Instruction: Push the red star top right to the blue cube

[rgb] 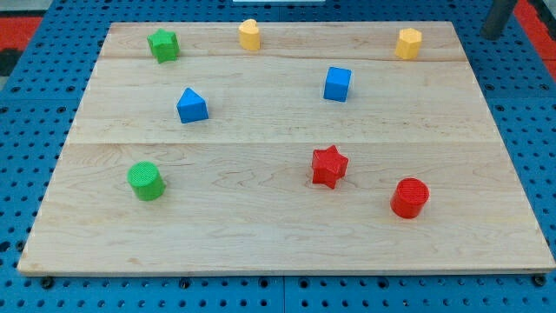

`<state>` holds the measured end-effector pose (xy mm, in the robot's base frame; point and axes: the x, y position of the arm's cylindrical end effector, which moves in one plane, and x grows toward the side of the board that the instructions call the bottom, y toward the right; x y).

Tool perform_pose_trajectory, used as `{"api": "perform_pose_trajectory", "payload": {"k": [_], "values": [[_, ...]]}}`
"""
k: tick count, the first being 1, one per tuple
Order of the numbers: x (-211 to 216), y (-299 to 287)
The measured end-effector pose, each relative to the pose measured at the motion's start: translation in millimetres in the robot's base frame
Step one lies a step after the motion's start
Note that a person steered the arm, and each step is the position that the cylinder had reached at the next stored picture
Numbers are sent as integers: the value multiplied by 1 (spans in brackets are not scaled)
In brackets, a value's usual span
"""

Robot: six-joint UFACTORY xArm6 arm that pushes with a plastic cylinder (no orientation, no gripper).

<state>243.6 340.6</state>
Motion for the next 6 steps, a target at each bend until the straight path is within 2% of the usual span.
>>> {"api": "perform_pose_trajectory", "payload": {"k": [1,2,3,4,5,6], "values": [[13,-36],[101,-36],[206,-91],[287,-73],[303,-168],[260,-229]]}}
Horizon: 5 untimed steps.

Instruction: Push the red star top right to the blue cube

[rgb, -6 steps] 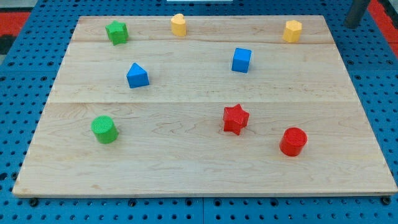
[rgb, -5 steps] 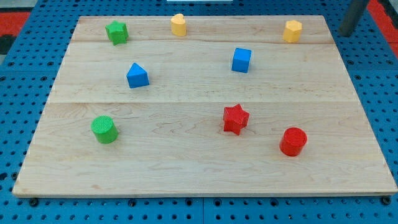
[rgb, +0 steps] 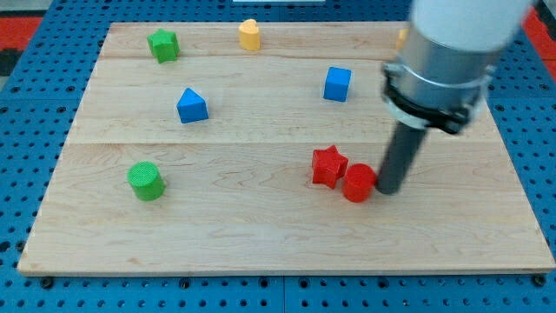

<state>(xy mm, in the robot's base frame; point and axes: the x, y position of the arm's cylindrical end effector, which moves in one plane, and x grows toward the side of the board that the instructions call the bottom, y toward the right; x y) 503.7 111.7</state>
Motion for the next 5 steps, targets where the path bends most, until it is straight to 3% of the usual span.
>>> {"api": "perform_pose_trajectory", "payload": {"k": [1,2,4,5], "values": [[28,17],[38,-24],[-29,-34],[-93,-66]]}}
